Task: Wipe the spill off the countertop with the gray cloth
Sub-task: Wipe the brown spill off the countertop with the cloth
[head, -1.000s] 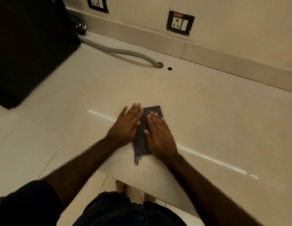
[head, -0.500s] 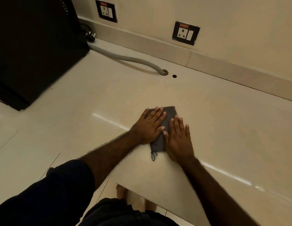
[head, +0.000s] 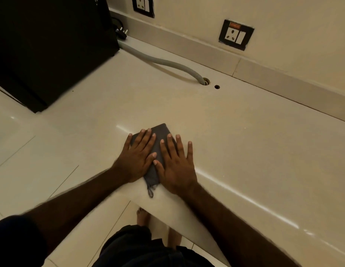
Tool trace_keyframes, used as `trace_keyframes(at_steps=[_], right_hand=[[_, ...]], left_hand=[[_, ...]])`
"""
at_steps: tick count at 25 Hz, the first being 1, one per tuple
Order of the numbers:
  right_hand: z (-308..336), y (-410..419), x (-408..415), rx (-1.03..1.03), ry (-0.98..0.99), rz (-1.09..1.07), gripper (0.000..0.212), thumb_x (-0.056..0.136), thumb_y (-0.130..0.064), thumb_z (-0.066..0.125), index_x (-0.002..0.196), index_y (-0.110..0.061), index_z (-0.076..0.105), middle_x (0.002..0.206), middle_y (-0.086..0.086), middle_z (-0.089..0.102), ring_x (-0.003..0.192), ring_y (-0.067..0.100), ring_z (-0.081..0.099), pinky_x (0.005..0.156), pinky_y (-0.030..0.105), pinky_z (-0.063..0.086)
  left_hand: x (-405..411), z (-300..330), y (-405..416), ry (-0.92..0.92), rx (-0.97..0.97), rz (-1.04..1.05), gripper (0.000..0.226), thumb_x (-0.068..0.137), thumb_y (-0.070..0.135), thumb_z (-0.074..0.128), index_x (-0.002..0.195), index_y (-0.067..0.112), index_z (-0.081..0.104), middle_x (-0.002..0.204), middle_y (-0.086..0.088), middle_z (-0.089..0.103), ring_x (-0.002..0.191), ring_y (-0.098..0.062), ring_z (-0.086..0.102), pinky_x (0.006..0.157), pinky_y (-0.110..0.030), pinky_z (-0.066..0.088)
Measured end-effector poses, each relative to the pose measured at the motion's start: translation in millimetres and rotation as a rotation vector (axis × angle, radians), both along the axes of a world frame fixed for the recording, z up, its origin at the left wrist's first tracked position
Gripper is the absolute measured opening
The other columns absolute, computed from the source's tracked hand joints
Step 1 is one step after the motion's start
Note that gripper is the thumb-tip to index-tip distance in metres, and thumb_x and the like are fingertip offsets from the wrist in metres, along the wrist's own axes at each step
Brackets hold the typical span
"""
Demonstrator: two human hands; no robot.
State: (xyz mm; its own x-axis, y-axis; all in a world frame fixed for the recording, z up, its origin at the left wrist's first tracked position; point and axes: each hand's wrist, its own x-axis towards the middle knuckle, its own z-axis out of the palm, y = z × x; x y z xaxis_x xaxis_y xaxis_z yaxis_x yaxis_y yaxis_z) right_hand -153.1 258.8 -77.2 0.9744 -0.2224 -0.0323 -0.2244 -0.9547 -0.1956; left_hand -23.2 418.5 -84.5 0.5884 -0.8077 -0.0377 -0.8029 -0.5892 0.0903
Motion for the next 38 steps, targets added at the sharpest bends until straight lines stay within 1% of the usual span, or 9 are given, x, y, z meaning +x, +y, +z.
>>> trace_keyframes(at_steps=[3,6,9,12,16,24,28,32,38], right_hand=[[0,-22,-23,-0.021,-0.005,0.003,0.08,0.106,-0.068,0.005,0.171,-0.023,0.013,0.181,0.006,0.002,0.167,0.03,-0.008,0.131,0.066,0.003],[6,-67,-50,-0.061,0.022,-0.074,0.079,0.105,-0.068,0.008,0.171,-0.025,0.01,0.181,0.003,-0.001,0.167,0.031,-0.009,0.13,0.066,0.002],[1,-99,-95,-0.074,0.021,-0.221,0.077,0.106,-0.066,0.011,0.171,-0.025,0.01,0.181,0.003,0.0,0.167,0.031,-0.009,0.131,0.066,0.001],[-8,-104,-140,-0.097,0.003,-0.293,0.077,0.107,-0.065,0.007,0.171,-0.022,0.01,0.181,0.005,0.0,0.167,0.031,-0.008,0.131,0.067,0.004],[-9,-91,-138,-0.064,0.039,-0.301,0.08,0.106,-0.068,0.008,0.171,-0.023,0.003,0.181,0.006,-0.008,0.166,0.03,-0.015,0.131,0.066,-0.004],[3,-30,-74,-0.02,0.004,0.04,0.079,0.107,-0.069,0.008,0.171,-0.022,0.013,0.181,0.004,0.001,0.167,0.028,-0.009,0.131,0.066,0.003],[-2,-20,-111,-0.034,-0.018,0.049,0.075,0.109,-0.065,0.014,0.171,-0.023,0.01,0.181,0.003,0.001,0.167,0.026,-0.011,0.131,0.065,0.005],[-3,-35,-166,-0.07,0.007,-0.082,0.075,0.109,-0.066,0.014,0.171,-0.025,0.008,0.181,0.0,-0.001,0.167,0.024,-0.013,0.132,0.062,0.001],[5,-74,-252,-0.1,0.129,-0.433,0.077,0.105,-0.068,0.003,0.171,-0.029,0.0,0.18,-0.003,-0.011,0.166,0.024,-0.018,0.133,0.061,-0.002]], left_hand=[[-25,-4,-23,-0.015,-0.025,0.014,0.07,0.107,0.052,0.011,0.166,0.015,0.01,0.175,-0.01,0.004,0.162,-0.028,0.002,0.128,-0.058,0.008],[-42,3,-79,0.003,-0.024,-0.048,0.071,0.105,0.051,0.013,0.166,0.014,0.015,0.174,-0.012,0.009,0.161,-0.031,0.007,0.127,-0.061,0.008],[-72,7,-132,0.02,-0.022,-0.146,0.071,0.105,0.051,0.014,0.166,0.014,0.015,0.174,-0.012,0.009,0.162,-0.03,0.005,0.127,-0.06,0.005],[-108,2,-148,0.006,-0.019,-0.22,0.07,0.107,0.051,0.017,0.166,0.014,0.014,0.175,-0.01,0.008,0.162,-0.028,0.002,0.127,-0.06,0.005],[-112,4,-128,0.003,-0.015,-0.212,0.068,0.109,0.049,0.017,0.167,0.015,0.006,0.176,-0.007,0.002,0.162,-0.024,-0.004,0.129,-0.055,0.001],[-76,9,-17,0.029,0.042,0.033,0.071,0.106,0.054,0.006,0.166,0.018,-0.005,0.174,-0.004,-0.013,0.16,-0.02,-0.016,0.129,-0.055,0.001],[-110,5,-4,0.027,-0.017,0.002,0.073,0.106,0.056,0.004,0.166,0.016,0.004,0.175,-0.006,-0.005,0.161,-0.022,-0.009,0.129,-0.055,0.001],[-144,0,-35,0.034,-0.074,-0.128,0.071,0.107,0.054,0.013,0.166,0.013,0.015,0.175,-0.01,0.009,0.162,-0.026,0.002,0.127,-0.06,0.01],[-189,5,-133,0.043,-0.051,-0.45,0.07,0.108,0.052,0.023,0.165,0.012,0.018,0.174,-0.011,0.012,0.162,-0.029,0.006,0.125,-0.062,0.014]])
